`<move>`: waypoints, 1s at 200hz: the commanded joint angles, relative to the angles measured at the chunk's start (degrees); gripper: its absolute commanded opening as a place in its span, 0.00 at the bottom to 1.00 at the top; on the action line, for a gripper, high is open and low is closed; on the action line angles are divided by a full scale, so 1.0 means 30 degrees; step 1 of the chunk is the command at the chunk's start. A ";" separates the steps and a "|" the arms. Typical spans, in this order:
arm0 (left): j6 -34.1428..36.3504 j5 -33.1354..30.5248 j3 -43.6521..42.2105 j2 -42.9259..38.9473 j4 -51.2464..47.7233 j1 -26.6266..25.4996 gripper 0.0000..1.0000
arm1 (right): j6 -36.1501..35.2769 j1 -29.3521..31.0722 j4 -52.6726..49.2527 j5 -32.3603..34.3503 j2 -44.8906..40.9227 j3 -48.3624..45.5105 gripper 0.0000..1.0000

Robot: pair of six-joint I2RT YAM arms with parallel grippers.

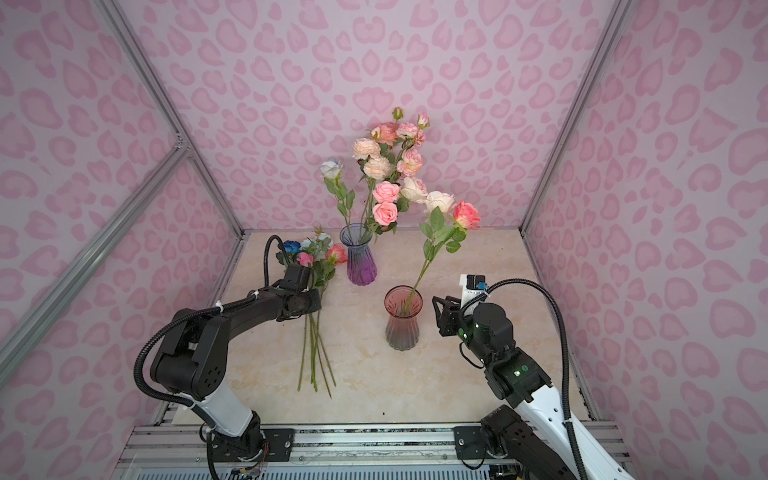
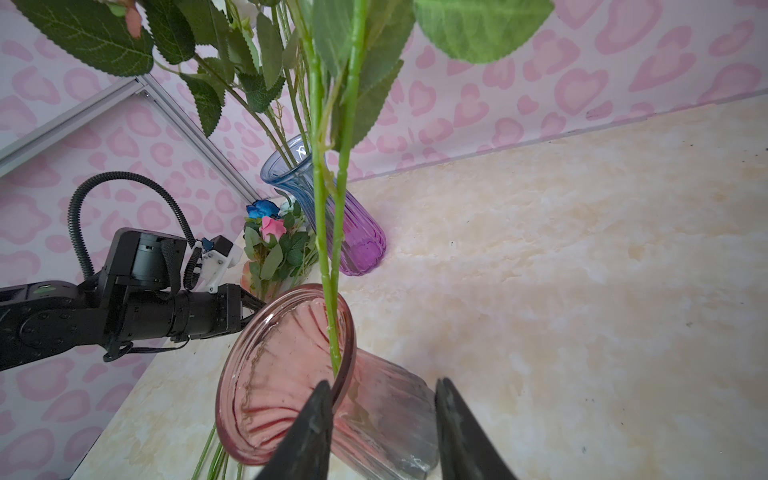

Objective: Arrange the flowers into the vase
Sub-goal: 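Grasp a pink rose stem with the left gripper and lift it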

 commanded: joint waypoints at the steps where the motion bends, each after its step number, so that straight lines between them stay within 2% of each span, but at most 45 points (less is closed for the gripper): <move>1: 0.0404 -0.0403 -0.0009 0.0100 -0.0389 0.0030 0.06 | -0.0315 0.0022 0.0291 0.0222 -0.0087 0.0115 0.42; 9: 0.0411 -0.0335 -0.0050 -0.0034 -0.0285 0.0017 0.03 | -0.0301 0.0014 0.0298 0.0290 -0.0110 0.0067 0.42; 60: 0.0558 0.0263 0.0470 -0.2332 -0.1097 -0.0102 0.03 | -0.0147 0.0010 0.0396 0.0189 -0.0212 -0.0010 0.42; 110: 0.0799 0.1622 0.0827 -0.6639 -0.2117 -0.0722 0.03 | -0.0183 0.0023 0.0326 0.0247 -0.0351 0.0146 0.42; 137: 0.1472 0.2606 0.0678 -0.9968 -0.1358 -0.1266 0.03 | -0.0347 0.0000 0.0296 0.0103 -0.0170 0.0442 0.42; 154: 0.2673 0.2515 0.0146 -1.2447 0.0362 -0.2331 0.03 | -0.0306 0.0006 0.0837 -0.0499 -0.0327 0.0443 0.42; 172: 0.4250 0.1594 -0.1043 -1.5025 0.3400 -0.4351 0.03 | -0.0250 0.0021 0.1827 -0.2621 -0.0723 0.0291 0.42; 200: 0.5262 0.1401 -0.0563 -1.6328 0.5666 -0.6180 0.03 | -0.0218 0.0025 0.1833 -0.5032 -0.1193 0.0120 0.45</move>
